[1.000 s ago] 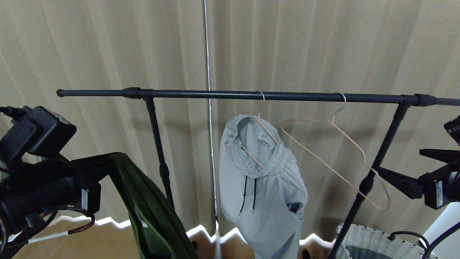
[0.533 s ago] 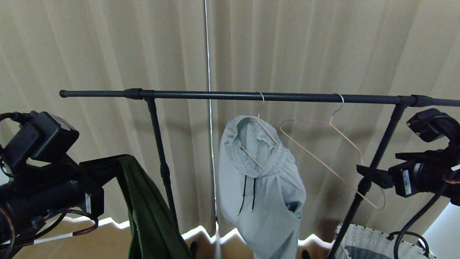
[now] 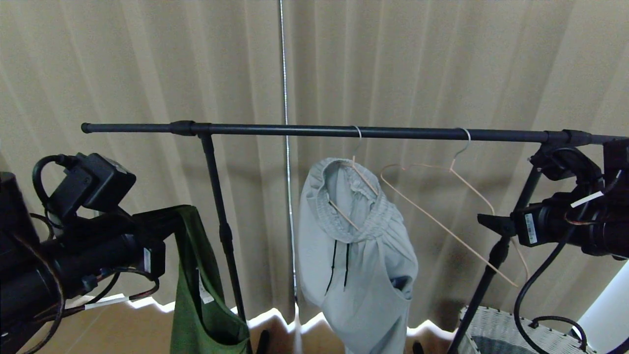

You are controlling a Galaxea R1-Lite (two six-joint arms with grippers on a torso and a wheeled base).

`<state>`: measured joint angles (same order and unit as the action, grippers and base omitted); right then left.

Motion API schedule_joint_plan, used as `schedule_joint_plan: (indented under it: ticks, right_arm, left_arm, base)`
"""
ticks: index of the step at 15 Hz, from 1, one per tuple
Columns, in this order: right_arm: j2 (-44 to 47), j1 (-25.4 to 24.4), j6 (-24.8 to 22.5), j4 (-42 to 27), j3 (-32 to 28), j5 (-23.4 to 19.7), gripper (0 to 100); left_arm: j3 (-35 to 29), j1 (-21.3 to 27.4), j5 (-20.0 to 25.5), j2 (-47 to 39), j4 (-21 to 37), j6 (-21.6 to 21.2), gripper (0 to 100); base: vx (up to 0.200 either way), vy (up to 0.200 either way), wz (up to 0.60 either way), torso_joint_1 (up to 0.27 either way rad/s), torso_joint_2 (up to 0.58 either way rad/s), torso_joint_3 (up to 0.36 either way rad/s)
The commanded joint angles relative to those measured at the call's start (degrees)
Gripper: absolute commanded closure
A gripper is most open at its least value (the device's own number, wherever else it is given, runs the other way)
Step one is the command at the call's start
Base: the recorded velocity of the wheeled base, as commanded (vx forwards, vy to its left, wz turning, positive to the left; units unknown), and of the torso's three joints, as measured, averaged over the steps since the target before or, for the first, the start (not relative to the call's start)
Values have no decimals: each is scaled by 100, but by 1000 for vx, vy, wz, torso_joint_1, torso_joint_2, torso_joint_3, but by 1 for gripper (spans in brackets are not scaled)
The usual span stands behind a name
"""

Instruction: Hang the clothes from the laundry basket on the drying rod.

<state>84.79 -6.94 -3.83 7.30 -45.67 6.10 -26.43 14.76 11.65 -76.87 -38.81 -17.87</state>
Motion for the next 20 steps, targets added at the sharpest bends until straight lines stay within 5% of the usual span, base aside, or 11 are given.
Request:
schedule_joint_plan:
  ticks: [1,6,18,19,20]
  right_arm:
    - [337,228,-4,-1,-250,-38,0]
    - [1031,307,128,17,-513,-161,0]
    - [1418,149,119,17,-707,-574,0]
    - [1462,166,119,26,-724,-583,100]
    - [1488,166,119,26,-742,-583,100]
  left_arm:
    - [103,-9,-5,-135,-30,12,100]
    - [367,18,-14,709,-30,-6,100]
    - [384,27,-5,674,-30,-15,100]
    - [393,27,-5,683,-30,-15,100]
    - [410,27,-5,683,-30,-15,100]
  base:
    - [0,0,0,0,0,0]
    - [0,0,0,0,0,0]
    - [0,0,0,0,0,0]
    - [0,0,0,0,0,0]
    - [0,0,0,0,0,0]
